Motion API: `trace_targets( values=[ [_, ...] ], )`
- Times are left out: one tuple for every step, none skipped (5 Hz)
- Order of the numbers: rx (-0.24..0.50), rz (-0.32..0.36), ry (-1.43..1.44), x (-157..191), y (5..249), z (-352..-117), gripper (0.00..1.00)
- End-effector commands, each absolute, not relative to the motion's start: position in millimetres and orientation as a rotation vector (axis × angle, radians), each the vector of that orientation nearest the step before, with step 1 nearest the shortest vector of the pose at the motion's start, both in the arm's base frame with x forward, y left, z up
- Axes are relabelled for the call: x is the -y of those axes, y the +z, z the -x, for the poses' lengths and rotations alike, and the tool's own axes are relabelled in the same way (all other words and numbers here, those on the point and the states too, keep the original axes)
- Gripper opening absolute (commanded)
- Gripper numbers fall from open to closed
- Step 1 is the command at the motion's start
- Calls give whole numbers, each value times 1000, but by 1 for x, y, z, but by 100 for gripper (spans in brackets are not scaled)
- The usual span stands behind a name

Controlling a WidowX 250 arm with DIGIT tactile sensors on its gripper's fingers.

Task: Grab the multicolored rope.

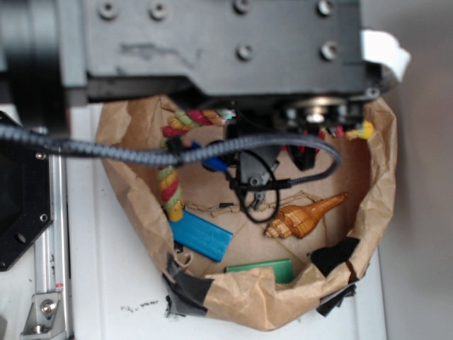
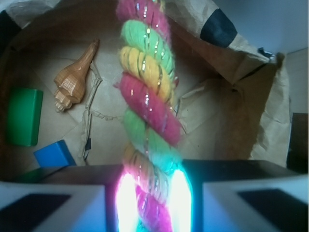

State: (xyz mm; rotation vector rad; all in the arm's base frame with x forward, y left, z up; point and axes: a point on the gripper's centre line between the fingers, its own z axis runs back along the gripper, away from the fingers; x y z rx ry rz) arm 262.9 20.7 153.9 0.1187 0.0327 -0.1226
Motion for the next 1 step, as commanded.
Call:
trace_targets(
  values=[
    [42,-96,-129,-12,173,-270,0]
  ],
)
